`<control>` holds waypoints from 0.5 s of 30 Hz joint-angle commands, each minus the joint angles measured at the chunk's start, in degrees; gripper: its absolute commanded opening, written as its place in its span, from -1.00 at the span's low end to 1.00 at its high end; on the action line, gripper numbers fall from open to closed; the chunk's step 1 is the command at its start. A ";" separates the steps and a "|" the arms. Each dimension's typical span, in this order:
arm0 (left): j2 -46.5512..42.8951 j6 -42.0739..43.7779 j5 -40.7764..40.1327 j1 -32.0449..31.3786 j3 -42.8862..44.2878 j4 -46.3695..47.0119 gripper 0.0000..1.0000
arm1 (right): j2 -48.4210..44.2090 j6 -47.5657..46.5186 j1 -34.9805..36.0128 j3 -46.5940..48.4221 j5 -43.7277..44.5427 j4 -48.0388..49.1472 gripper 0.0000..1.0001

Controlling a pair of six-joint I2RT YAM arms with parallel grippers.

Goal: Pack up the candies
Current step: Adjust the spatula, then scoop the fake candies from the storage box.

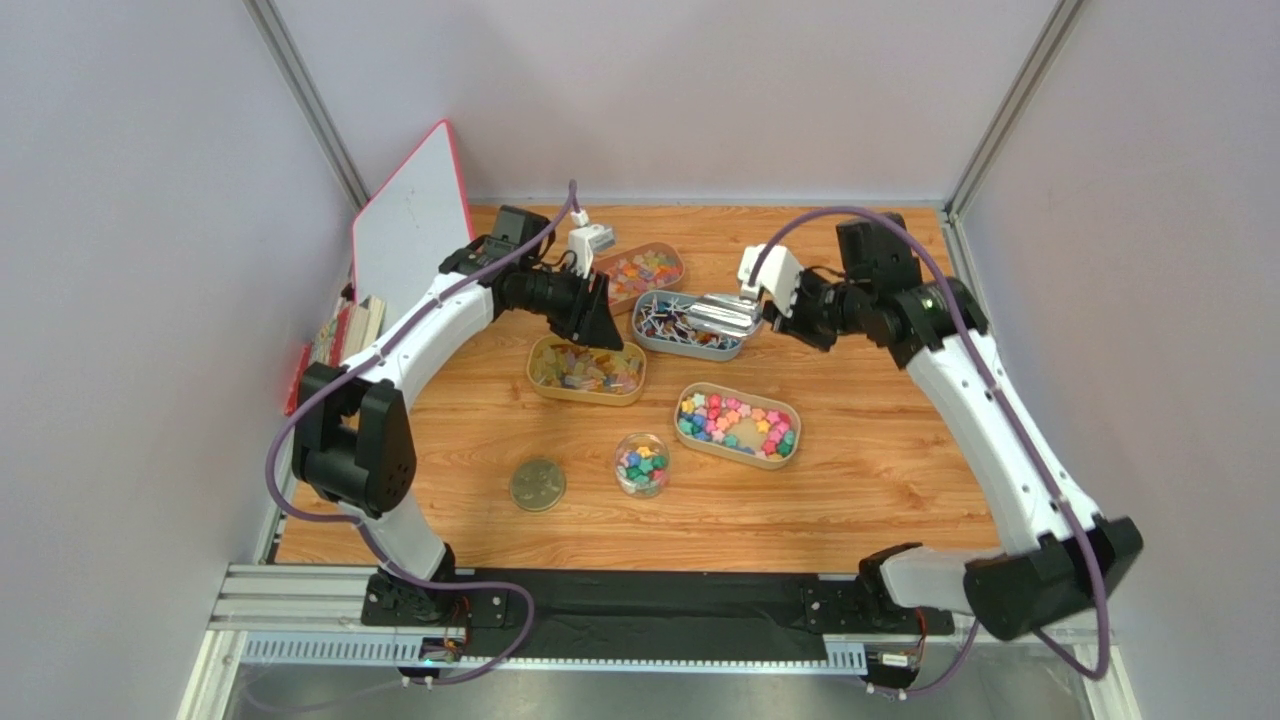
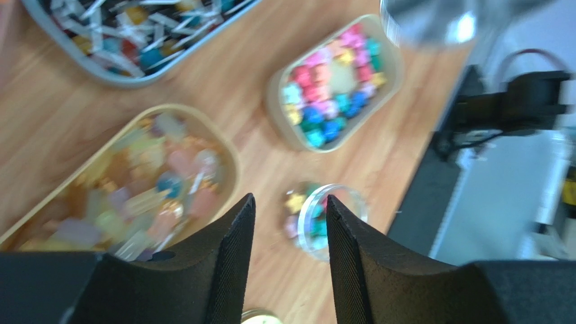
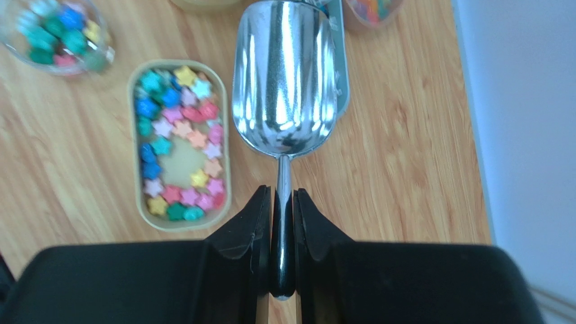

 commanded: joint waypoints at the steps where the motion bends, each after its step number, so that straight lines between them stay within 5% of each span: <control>1: -2.85 10.94 -13.97 0.23 -0.15 -7.03 -0.02 | 11.88 -11.61 -4.24 9.74 5.08 -9.11 -1.00; 11: -10.85 16.84 -19.07 -0.12 -6.04 -7.12 -0.02 | 42.12 -19.00 -6.71 44.09 11.67 -28.53 -1.00; 15: -11.65 16.84 -18.80 -0.12 -6.84 -7.21 -0.02 | 47.24 -22.06 -6.53 48.87 14.75 -33.44 -1.00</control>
